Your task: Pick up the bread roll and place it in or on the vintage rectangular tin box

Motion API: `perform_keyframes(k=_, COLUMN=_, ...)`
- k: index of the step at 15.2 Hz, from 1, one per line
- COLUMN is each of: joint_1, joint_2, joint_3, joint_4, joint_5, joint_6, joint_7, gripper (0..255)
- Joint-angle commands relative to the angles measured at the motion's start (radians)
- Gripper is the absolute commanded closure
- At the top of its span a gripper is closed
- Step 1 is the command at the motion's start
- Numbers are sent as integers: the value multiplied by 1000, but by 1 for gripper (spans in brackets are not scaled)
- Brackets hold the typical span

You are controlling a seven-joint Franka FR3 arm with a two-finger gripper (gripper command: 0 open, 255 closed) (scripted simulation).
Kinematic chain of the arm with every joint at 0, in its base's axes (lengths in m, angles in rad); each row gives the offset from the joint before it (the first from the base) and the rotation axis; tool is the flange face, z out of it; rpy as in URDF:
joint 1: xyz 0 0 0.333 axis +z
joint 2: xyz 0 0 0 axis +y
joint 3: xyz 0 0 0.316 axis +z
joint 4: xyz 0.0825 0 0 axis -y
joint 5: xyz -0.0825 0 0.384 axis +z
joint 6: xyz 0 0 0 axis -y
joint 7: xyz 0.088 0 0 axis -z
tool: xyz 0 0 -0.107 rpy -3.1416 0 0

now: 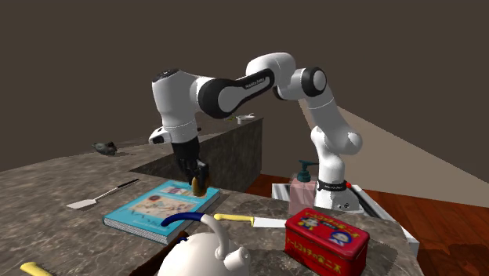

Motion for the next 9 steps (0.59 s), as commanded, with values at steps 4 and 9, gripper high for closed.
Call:
perform_keyframes(k=4, joint_1=5, joint_2=-4, joint_3=1, joint_4=62, joint_5=2, joint_6=-65, joint_7=-9, gripper=255)
perform_keyframes(k=9, joint_1=12, joint_2=-2, joint_3=1, joint_4=133, joint_5=2, joint_6=-132, joint_7=-19, gripper=255)
